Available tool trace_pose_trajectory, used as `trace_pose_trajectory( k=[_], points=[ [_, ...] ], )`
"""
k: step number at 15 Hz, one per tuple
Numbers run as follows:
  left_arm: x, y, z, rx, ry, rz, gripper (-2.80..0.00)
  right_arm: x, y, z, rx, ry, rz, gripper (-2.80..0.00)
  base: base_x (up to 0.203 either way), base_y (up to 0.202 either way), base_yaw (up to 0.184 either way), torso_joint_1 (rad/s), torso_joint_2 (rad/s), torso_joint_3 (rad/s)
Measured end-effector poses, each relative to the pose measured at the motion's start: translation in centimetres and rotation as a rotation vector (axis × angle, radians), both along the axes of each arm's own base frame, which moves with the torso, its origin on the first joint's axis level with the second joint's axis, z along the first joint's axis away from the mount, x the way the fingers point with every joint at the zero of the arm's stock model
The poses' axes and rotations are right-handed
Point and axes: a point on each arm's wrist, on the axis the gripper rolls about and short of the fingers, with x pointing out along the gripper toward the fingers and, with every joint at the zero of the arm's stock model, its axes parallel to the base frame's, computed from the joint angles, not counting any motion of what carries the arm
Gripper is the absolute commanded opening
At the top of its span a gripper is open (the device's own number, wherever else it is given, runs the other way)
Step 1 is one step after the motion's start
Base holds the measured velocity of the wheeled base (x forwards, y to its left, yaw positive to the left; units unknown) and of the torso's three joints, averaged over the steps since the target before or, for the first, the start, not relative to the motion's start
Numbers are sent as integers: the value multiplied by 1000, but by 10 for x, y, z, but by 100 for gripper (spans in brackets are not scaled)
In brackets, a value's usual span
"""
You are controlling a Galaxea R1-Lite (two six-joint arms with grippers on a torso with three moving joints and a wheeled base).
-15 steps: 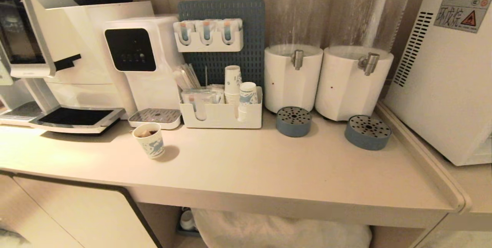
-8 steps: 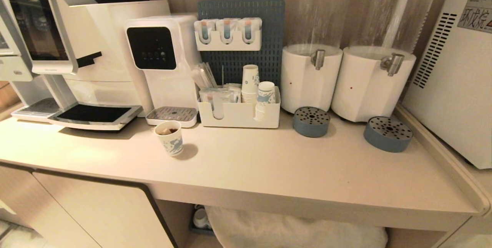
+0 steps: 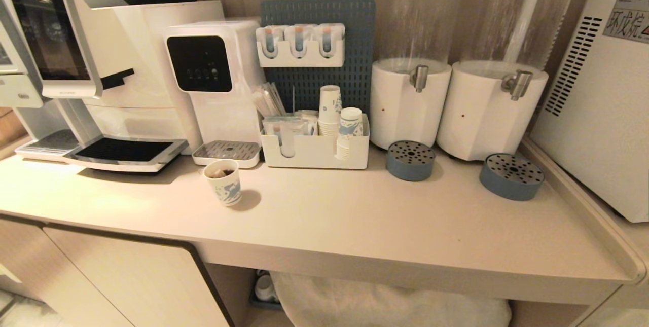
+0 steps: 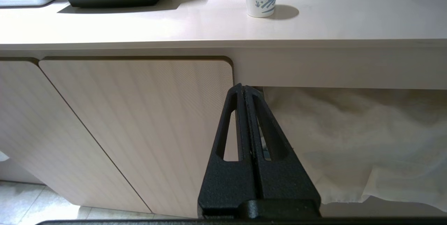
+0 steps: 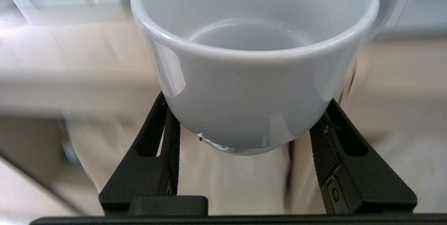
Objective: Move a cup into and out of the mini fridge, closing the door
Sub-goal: Place the ceramic cup on the table
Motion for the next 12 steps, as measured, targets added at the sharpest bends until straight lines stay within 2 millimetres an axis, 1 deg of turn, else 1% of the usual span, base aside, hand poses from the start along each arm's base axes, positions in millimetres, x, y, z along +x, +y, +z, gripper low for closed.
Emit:
trace_pose_trajectory(
  k=[3,5,7,8,10,12],
  points=[
    [0,0,0,-7,-1,3,-280,-16,0,50,37,-123,4,-280,0,0,0,0,0,0],
    [0,0,0,-22,-1,7,-280,-14,0,83,76,-124,10,-280,0,0,0,0,0,0],
    [0,0,0,-22,-1,7,-280,3,1,110,119,-56,47,-280,0,0,0,0,0,0],
    [0,0,0,-22,-1,7,-280,14,1,118,132,-4,91,-280,0,0,0,0,0,0],
    [0,0,0,-21,-2,7,-280,43,5,128,154,116,227,-280,0,0,0,0,0,0],
    [0,0,0,-20,-2,6,-280,71,10,135,173,192,376,-280,0,0,0,0,0,0]
  ],
)
